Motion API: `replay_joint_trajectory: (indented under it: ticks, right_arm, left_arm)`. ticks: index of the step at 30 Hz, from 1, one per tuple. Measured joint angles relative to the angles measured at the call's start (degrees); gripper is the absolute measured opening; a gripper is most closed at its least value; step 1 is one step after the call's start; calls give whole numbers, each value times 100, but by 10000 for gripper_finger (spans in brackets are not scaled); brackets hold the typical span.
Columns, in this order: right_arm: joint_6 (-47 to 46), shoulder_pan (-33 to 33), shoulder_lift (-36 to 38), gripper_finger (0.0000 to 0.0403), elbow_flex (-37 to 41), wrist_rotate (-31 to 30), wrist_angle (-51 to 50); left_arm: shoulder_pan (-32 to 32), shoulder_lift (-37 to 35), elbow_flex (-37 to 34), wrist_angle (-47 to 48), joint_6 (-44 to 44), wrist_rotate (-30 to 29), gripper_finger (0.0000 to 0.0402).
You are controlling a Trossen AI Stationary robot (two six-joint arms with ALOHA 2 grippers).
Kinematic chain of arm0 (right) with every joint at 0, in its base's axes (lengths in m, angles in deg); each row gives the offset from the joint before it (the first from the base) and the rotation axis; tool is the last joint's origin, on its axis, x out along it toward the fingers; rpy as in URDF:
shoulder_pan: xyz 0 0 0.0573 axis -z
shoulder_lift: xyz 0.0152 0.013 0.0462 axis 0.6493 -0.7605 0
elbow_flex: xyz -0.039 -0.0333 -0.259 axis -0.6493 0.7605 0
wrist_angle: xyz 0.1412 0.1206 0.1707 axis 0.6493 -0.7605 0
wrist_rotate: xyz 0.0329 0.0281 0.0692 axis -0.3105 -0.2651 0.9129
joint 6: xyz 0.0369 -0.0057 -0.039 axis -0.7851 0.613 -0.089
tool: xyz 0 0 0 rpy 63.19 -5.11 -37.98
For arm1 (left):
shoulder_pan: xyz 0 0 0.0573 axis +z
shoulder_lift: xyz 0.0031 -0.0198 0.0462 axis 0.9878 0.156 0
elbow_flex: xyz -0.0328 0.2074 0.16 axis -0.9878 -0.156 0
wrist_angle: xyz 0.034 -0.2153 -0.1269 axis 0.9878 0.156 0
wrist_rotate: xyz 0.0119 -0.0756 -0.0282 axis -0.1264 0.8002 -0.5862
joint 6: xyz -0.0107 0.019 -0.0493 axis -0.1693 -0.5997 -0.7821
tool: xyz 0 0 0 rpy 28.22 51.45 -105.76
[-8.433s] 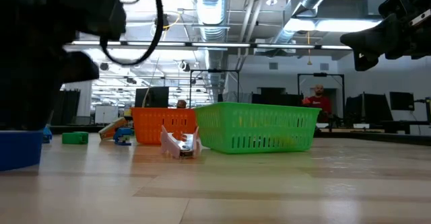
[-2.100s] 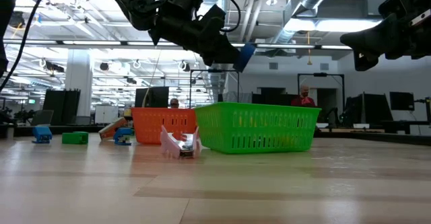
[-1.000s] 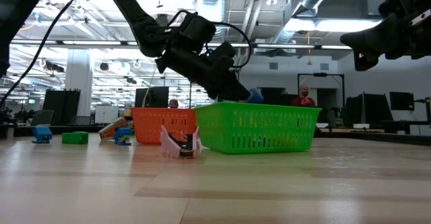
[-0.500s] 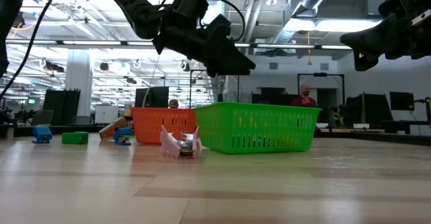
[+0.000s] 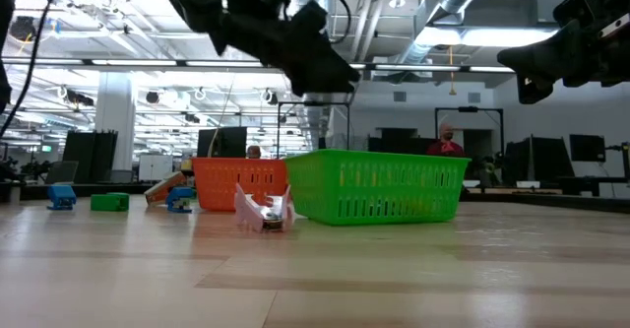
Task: Pick and place Stapler, Stapler remover, tape
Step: Put the gray stapler remover into the orange bin
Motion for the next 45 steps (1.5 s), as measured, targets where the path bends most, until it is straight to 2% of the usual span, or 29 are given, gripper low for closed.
replay_joint_trajectory:
  ticks: [7,18,25,32,38,45]
  right_arm:
    - [0,0,-2,1,-1,0,0]
    - [2,0,0,1,0,0,0]
    - [1,-1,-2,1,-1,0,0]
    - [1,0,-1,1,0,0,0]
    - [0,0,-1,1,0,0,0]
    - [1,-2,-2,1,-1,0,0]
  left_arm:
    - [0,-967,-24,1223,-7,-2,242]
    - [-25,-2200,-1071,1350,-18,-183,236]
    - [-98,-2665,-1251,1734,-163,-181,218]
    - [-243,-3178,-1252,2917,-242,-189,207]
    - [-365,-3494,-1252,3992,-729,-643,206]
    - [-363,-3570,-1252,4892,-1564,-787,206]
